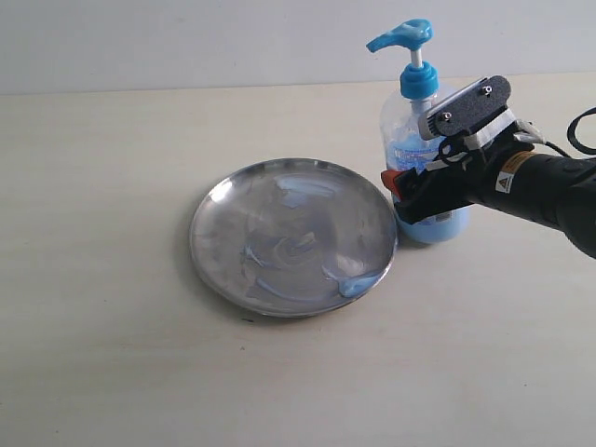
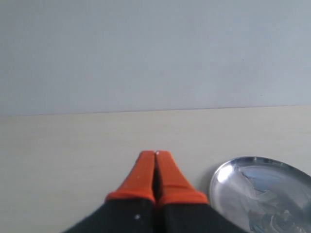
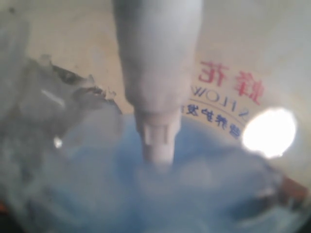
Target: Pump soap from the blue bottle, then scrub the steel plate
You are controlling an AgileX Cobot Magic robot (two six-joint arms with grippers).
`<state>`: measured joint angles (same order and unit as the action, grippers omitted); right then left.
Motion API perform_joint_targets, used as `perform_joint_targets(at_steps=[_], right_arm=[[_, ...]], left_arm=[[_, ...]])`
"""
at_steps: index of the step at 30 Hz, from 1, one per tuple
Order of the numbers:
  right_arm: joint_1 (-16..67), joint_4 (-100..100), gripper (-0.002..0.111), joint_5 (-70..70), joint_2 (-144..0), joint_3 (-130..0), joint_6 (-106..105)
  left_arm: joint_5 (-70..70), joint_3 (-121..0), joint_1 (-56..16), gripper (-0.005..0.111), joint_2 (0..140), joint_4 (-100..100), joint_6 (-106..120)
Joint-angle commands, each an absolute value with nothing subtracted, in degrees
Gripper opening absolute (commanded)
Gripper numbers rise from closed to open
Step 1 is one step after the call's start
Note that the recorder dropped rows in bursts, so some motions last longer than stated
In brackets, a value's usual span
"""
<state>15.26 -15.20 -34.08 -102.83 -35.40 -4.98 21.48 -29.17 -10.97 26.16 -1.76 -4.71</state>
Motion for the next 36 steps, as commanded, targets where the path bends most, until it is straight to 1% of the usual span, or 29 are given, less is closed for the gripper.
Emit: perform_joint_targets(at_steps=[1,4,7,12,16,25,36], right_arm=[[15.3,-14.6,0.0,-40.8,-102.0,-36.4,-6.0],[15.3,-14.6,0.0,-40.8,-102.0,-36.4,-6.0],[15.3,-14.6,0.0,-40.8,-102.0,-36.4,-6.0],[15.3,-14.6,0.0,-40.8,-102.0,-36.4,-6.0],[15.3,-14.6,0.0,-40.8,-102.0,-36.4,-6.0],[15.3,-14.6,0.0,-40.8,-102.0,-36.4,-6.0],[15.3,-14.6,0.0,-40.8,-102.0,-36.4,-6.0]], left_arm=[[21.3,-29.5,-11.4,0.0,30.5,3.4,-4.7],[21.8,-30.0,-11.4,0.0,34.7,7.1,-4.2],[24.8,-32.6,-11.4,0.0,39.9,12.7,1.5],[31.3,-39.6,-11.4,0.0,48.8,24.6,12.9],[37.4,-46.1,-11.4,0.0,55.5,30.8,17.7],[44.6,-58.2,-11.4,0.0,66.6,33.7,19.5],[48.0,-67.8,-11.6,0.0,75.3,38.6,22.3]])
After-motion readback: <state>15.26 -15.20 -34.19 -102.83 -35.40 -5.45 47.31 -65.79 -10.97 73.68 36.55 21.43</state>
